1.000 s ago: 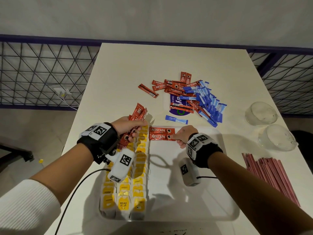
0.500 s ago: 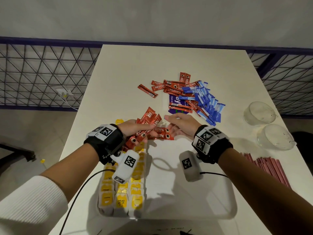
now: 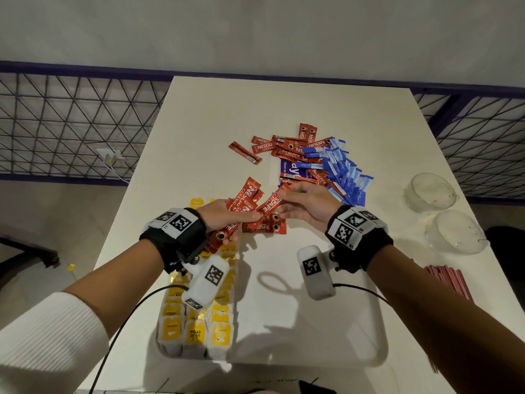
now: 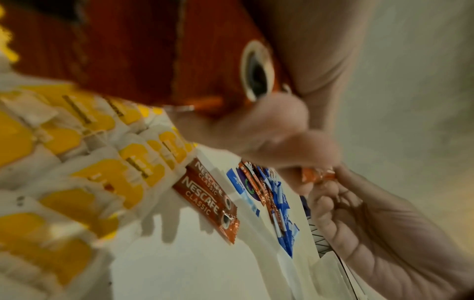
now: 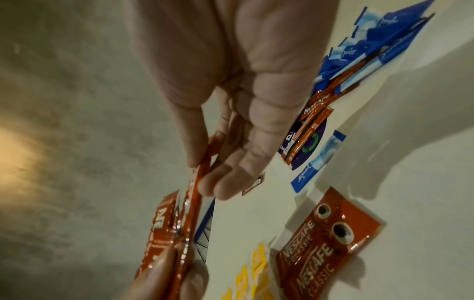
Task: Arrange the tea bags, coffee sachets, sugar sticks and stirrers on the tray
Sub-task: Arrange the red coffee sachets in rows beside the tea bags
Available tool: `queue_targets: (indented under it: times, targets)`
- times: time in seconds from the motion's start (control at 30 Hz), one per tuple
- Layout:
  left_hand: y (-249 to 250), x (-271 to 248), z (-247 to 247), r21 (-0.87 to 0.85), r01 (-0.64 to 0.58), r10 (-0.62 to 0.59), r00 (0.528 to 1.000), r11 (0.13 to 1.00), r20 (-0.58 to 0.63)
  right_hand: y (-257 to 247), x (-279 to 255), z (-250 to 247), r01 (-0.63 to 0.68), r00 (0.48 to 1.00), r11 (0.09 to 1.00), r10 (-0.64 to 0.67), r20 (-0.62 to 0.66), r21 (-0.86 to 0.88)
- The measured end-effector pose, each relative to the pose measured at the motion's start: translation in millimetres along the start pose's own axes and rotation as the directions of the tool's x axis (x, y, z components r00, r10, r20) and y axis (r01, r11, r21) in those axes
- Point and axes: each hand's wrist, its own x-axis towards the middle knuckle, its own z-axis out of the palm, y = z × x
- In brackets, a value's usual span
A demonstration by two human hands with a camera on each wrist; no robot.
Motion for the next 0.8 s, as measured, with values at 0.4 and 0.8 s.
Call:
queue_targets:
  times: [0.4,0.8]
  targets:
    - [8.8,-8.0,6.4,-0.050,-0.026,0.023,0.998,0.998,-0.055,-0.5,11.6,15.8,0.118,0.993,0.956,-0.114,0.028,-0.268]
    - [-2.7,2.2,-1.2,-0.224,-0.085,0.008,0.946,0.971,-0.323,6.3,5.3,21.3,-0.040,0.982,0.917,0.109,0.153,-0.397]
